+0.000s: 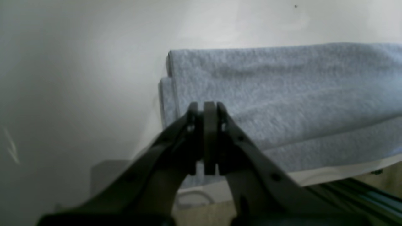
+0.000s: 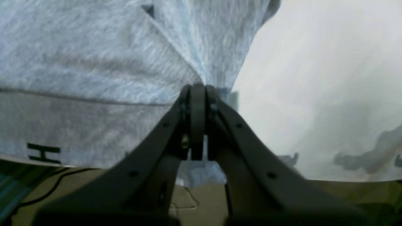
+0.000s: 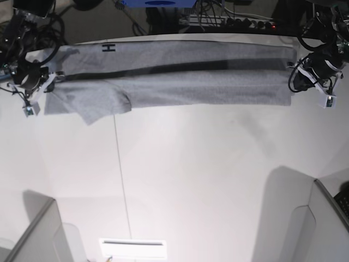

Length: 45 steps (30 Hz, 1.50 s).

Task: Fold the T-shirt properly
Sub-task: 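Lay the folded edge down along the collar edge and release both grippers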

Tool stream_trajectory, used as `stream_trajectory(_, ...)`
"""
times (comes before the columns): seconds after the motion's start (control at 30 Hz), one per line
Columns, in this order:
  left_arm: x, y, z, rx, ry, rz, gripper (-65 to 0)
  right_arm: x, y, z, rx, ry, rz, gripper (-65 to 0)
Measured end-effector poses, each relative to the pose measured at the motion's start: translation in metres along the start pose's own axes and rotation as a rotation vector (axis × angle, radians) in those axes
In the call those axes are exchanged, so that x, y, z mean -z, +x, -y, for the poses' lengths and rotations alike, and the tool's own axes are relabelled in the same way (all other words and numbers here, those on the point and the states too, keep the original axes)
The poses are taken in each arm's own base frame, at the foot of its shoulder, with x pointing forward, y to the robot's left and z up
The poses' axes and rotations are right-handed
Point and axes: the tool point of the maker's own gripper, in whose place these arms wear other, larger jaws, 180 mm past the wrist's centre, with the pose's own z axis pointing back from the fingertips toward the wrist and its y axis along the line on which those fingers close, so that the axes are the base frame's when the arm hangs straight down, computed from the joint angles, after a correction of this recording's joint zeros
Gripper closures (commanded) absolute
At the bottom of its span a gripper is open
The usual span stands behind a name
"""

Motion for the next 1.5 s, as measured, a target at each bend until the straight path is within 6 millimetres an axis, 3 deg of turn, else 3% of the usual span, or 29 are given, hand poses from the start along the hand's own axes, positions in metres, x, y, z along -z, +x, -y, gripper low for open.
stream_trajectory(0.4,0.005,-0.021,0.002,0.024,0.006,-0.076,0.0,0.008,-0.007,-0.01,-0.021,0.026,-0.01,0.0)
stream_trajectory(0.43,0.006,-0.024,0.001,0.037,0.021,-0.089,0.0,0.008,-0.007,-0.01,-0.02,0.025,-0.009,-1.8)
stream_trajectory(0.53,0.01,-0.037,-0.009,0.093,0.106,-0.149,0.0,0.007,-0.007,-0.009,-0.015,0.023,-0.01,-20.4)
stream_trajectory(0.63,0.012,-0.043,-0.014,0.097,0.156,-0.166,-15.8,0.008,-0.017,-0.01,-0.011,0.022,-0.03,-32.3)
stream_trajectory(0.73,0.012,-0.043,-0.016,0.102,0.171,-0.168,-30.4,0.008,-0.023,-0.009,-0.011,0.02,-0.043,-31.4)
stream_trajectory(0.83,0.011,-0.044,-0.017,0.102,0.173,-0.17,-41.1,0.003,-0.017,-0.01,-0.025,0.012,-0.022,-29.9)
stream_trajectory(0.97,0.013,-0.036,-0.016,0.096,0.172,-0.144,-51.7,-0.022,0.017,-0.018,-0.077,-0.023,0.101,-30.6)
stream_trajectory(1.07,0.006,-0.03,-0.027,0.05,0.206,-0.106,-52.7,-0.027,0.025,-0.02,-0.087,-0.03,0.099,-30.6)
stream_trajectory(1.13,0.0,-0.026,-0.034,0.034,0.218,-0.077,-52.7,-0.022,0.037,-0.023,-0.098,-0.017,0.1,-30.6)
stream_trajectory(1.2,-0.005,-0.015,-0.028,0.029,0.155,-0.011,-52.7,-0.008,0.045,-0.03,-0.099,0.026,0.1,-30.8)
stream_trajectory(1.3,-0.018,-0.005,-0.039,-0.006,0.16,0.058,-52.7,0.014,0.038,-0.039,-0.07,0.086,0.036,-30.8)
stream_trajectory(1.5,-0.028,-0.008,-0.053,-0.034,0.2,0.065,-52.7,0.021,0.031,-0.036,-0.052,0.091,0.003,-30.8)
